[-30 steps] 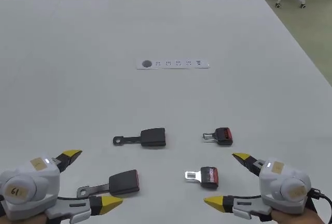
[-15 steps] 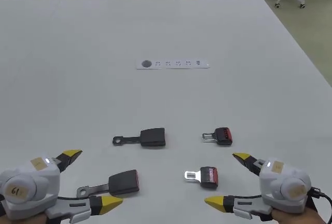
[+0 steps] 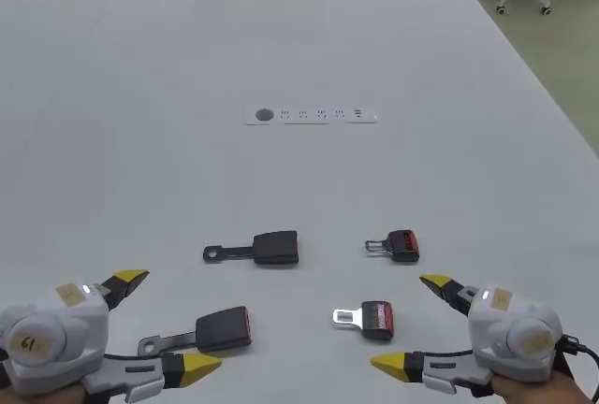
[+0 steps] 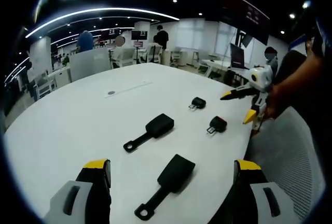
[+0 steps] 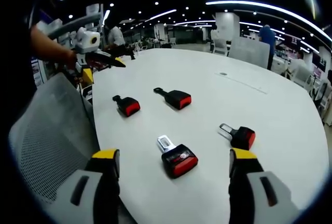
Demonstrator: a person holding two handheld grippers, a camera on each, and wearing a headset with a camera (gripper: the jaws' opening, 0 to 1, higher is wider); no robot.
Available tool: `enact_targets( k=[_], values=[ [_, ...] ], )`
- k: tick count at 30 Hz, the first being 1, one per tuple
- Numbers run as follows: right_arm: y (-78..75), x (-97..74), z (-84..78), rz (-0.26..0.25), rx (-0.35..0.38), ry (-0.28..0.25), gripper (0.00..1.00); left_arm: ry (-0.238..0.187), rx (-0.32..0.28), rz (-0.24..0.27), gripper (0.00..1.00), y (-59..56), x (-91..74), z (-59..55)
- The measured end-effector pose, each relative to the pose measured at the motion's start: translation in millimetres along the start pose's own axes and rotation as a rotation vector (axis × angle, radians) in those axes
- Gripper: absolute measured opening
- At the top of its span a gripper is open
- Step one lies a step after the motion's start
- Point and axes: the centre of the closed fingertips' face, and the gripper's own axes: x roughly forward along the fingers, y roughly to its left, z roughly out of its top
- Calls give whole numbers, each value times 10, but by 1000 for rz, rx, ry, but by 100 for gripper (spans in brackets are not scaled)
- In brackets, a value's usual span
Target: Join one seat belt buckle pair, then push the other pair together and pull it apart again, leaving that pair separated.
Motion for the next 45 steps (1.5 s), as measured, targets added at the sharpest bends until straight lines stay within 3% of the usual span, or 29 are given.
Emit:
enact_targets(
  k=[22,33,45],
  values=[
    [-22,40,0,32,-25,26,88,20,9,-29,100,-24,43,0],
    [-20,98,-45,65,-47,58,87,59,40,-58,100,-42,125,-94],
    [2,158,-73,94,-65,81,84,75,47,-76,100,-6,207,-126]
  ],
)
